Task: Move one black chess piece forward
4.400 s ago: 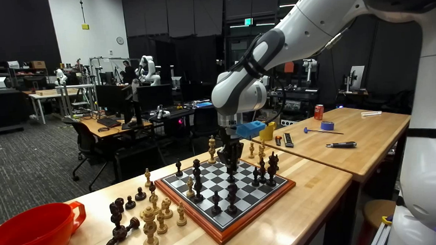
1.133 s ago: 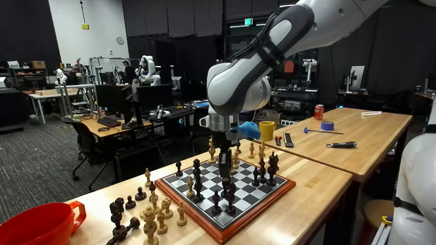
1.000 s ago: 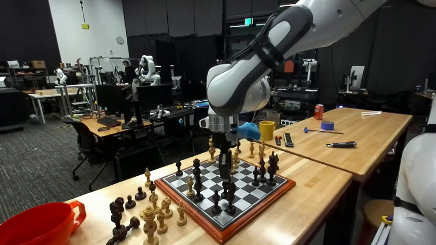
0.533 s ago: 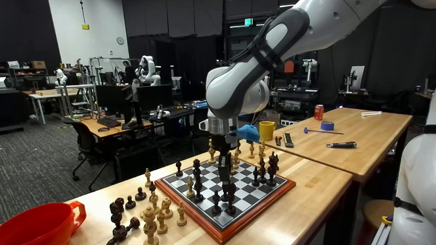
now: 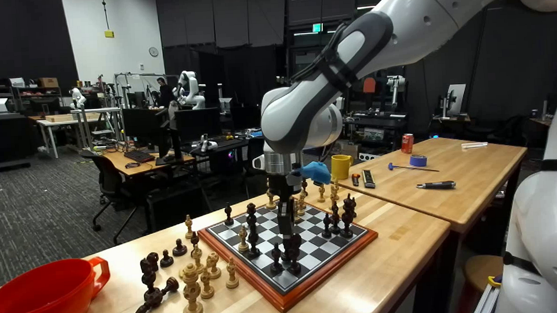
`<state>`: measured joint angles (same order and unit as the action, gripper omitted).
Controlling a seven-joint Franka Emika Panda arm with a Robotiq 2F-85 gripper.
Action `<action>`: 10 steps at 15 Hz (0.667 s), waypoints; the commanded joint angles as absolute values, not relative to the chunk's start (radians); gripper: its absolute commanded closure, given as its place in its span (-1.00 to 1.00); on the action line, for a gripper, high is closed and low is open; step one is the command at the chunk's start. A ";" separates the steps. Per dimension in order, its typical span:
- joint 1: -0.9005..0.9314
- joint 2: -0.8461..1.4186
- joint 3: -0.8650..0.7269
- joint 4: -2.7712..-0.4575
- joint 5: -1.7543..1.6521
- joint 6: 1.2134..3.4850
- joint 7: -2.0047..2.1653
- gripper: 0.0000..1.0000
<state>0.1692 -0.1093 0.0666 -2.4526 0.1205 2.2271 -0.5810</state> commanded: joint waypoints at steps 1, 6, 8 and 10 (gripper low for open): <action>0.169 -0.116 0.077 -2.449 0.140 2.207 -0.599 0.88; 0.168 -0.115 0.080 -2.451 0.139 2.207 -0.598 0.01; 0.168 -0.115 0.080 -2.450 0.140 2.206 -0.598 -0.10; 0.167 -0.116 0.079 -2.449 0.142 2.206 -0.599 -0.35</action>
<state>0.1692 -0.1078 0.0732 -2.4527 0.1205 2.2207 -0.5815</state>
